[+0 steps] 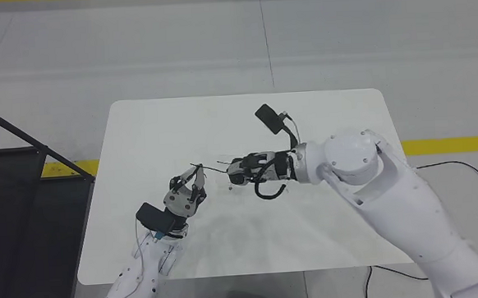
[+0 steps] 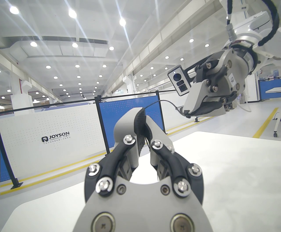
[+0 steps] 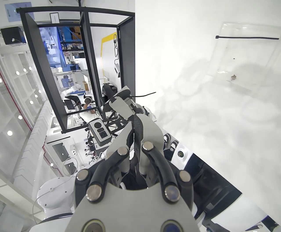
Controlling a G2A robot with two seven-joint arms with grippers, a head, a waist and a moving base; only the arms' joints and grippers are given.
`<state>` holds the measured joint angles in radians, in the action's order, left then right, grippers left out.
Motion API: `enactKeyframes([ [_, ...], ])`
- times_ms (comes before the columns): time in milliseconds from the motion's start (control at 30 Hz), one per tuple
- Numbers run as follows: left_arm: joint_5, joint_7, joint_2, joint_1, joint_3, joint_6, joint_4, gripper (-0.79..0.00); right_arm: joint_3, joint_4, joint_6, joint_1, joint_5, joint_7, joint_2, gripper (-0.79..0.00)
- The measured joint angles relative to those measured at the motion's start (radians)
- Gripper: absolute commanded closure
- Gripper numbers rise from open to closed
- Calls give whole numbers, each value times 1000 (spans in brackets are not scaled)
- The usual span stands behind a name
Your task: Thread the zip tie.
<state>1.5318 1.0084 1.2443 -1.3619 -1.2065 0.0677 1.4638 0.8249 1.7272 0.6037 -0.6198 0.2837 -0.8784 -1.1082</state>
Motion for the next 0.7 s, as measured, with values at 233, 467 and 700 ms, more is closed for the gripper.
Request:
enactKeyframes([
  [233,0,0,0,0,0,0,0,0,-27,-10,74,24,1,80,-19,0],
  [467,0,0,0,0,0,0,0,0,-34,-17,75,34,19,98,-31,0],
  [700,0,0,0,0,0,0,0,0,-24,-18,56,26,14,83,-30,-169],
])
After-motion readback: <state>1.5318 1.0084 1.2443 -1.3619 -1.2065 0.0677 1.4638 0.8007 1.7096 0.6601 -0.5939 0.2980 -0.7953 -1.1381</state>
